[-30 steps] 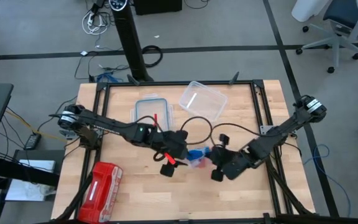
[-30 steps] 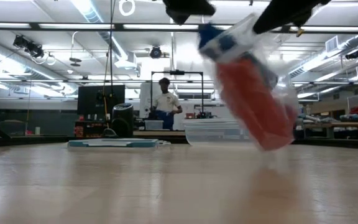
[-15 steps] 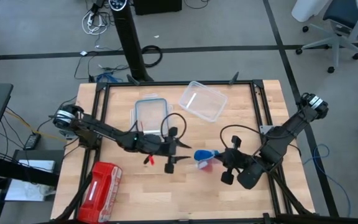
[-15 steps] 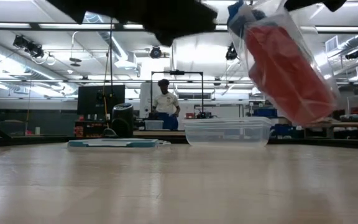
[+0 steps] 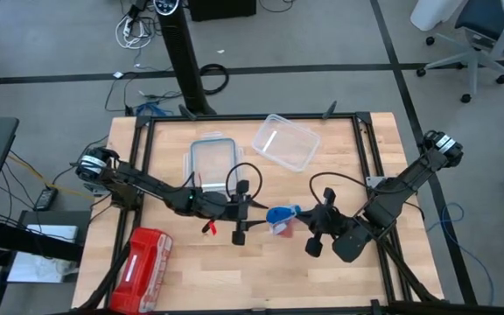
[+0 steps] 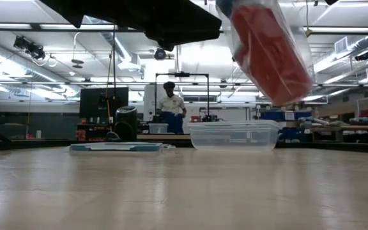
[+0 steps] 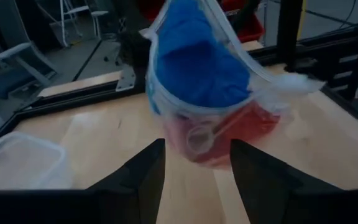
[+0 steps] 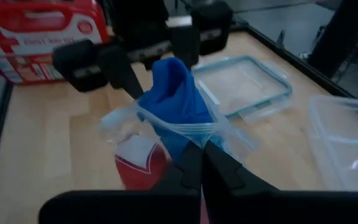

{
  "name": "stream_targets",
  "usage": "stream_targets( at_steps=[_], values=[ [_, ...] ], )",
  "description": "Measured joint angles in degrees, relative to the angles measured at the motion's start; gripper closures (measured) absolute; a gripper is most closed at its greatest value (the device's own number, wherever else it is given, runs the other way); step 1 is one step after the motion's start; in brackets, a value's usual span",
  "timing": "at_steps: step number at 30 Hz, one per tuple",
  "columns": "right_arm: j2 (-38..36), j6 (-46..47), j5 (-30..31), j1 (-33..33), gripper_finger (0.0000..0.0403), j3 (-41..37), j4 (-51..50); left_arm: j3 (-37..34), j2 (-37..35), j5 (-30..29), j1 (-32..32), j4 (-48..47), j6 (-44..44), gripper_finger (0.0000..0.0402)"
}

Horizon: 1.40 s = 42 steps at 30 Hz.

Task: Roll bandage
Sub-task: Put the blue bandage into the transparent zip bag

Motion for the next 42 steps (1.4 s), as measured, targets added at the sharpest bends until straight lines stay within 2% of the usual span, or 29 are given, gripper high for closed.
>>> stream_targets(
  at_steps=[7, 16, 22, 29, 37, 42],
  values=[
    [0.0, -4.3, 1.5, 0.0, 0.0403, 0.0, 5.6, 0.0, 0.0, 0.8, -0.1, 3.2, -0.4, 0.0216],
    [0.3, -5.5, 1.5, -1.1, 0.0403, 0.0, 7.1, 0.0, 0.0, 1.0, -0.2, 4.5, -0.4, 0.0220],
    [2.6, -5.1, 0.9, -2.6, 0.0403, 0.0, 8.0, 0.0, 0.0, 1.0, -0.2, 4.6, -0.2, 0.0274],
    [3.0, -5.6, -1.0, -3.5, 0.0401, 0.0, 9.0, 0.0, 0.0, 1.0, -0.2, 2.9, -0.1, 0.0389],
    [2.4, -4.4, -2.0, -3.2, 0.0372, 0.0, 7.5, 0.2, -0.4, 1.0, -0.2, 1.0, -1.3, 0.0400],
    [-1.0, 0.8, -2.3, -2.7, 0.0363, 0.0, 4.7, 2.2, -1.1, 1.0, 0.0, -3.7, -4.8, 0.0401]
  ],
)
